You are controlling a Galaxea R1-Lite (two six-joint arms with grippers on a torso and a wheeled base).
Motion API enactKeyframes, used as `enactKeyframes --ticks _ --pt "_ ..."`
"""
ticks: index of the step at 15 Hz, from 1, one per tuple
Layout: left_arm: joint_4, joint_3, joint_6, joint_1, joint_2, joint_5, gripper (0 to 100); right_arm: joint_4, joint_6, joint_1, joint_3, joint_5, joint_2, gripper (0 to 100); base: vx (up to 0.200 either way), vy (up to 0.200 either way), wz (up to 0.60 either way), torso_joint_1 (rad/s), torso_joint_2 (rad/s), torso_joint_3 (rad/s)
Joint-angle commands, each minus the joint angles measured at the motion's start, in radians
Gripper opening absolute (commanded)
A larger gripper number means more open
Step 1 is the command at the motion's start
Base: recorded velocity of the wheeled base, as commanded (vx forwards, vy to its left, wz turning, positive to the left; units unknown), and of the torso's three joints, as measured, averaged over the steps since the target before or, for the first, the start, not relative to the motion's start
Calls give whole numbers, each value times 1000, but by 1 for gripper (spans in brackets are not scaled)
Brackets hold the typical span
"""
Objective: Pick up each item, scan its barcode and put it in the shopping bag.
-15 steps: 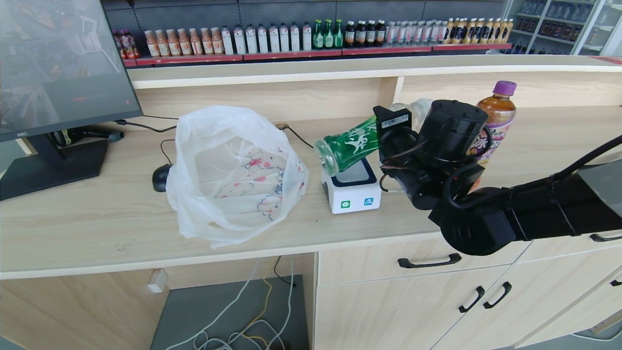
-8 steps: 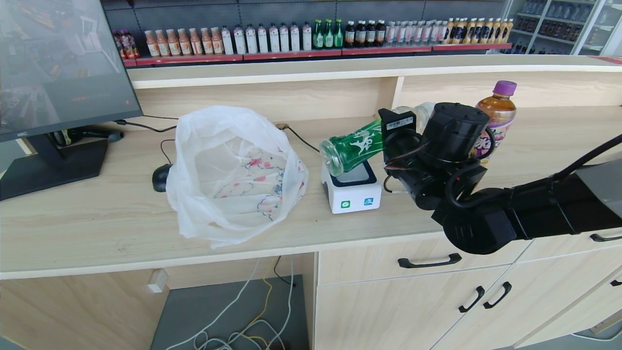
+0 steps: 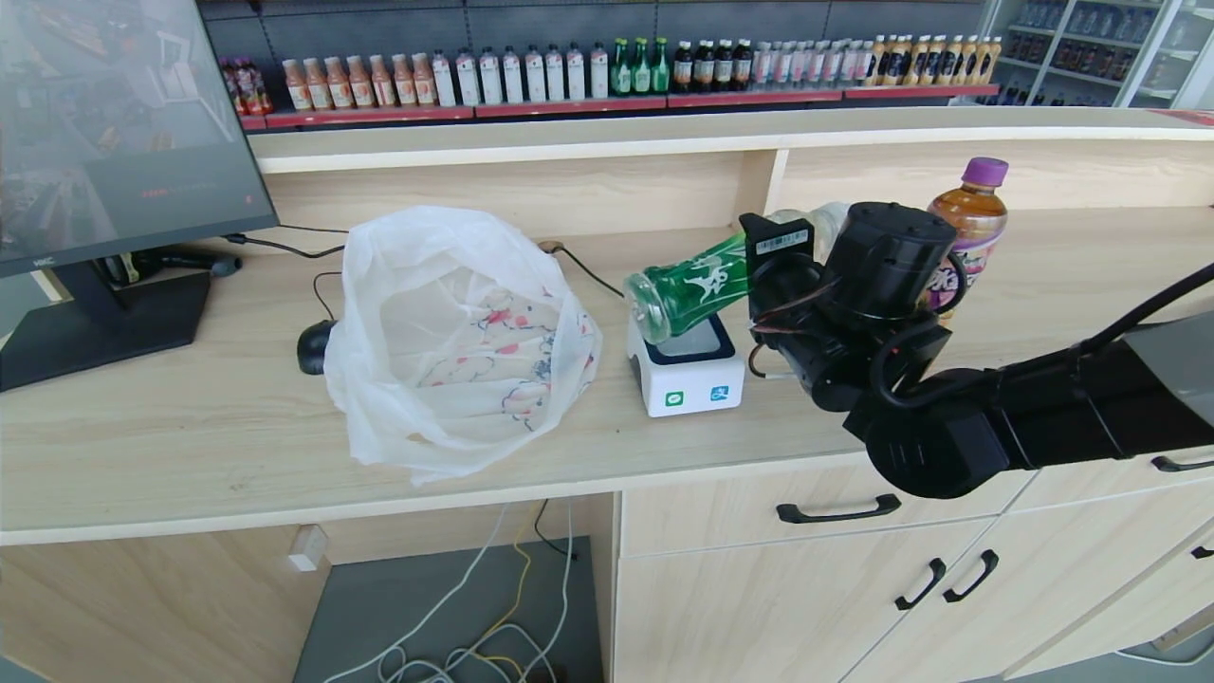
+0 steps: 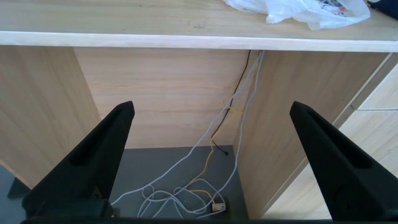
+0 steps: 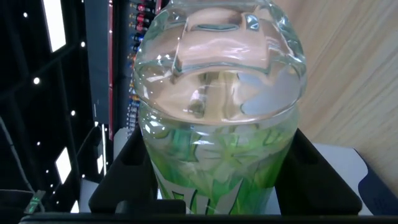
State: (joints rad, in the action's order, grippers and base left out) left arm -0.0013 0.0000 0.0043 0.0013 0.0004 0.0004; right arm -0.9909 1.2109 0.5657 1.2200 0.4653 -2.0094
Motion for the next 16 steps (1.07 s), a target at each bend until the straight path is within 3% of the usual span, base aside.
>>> enactKeyframes --ticks 1,8,13,16 --pt "0 0 0 0 0 1 100 0 1 0 1 1 4 0 0 0 0 0 0 0" --pt "0 0 0 0 0 0 100 5 -82 28 3 -17 73 0 0 0 0 0 0 0" --pt "0 0 0 0 0 1 100 0 -264 77 3 -33 139 0 0 0 0 0 0 0" --pt "0 0 0 0 0 1 100 -23 -442 83 4 -27 144 0 0 0 0 0 0 0"
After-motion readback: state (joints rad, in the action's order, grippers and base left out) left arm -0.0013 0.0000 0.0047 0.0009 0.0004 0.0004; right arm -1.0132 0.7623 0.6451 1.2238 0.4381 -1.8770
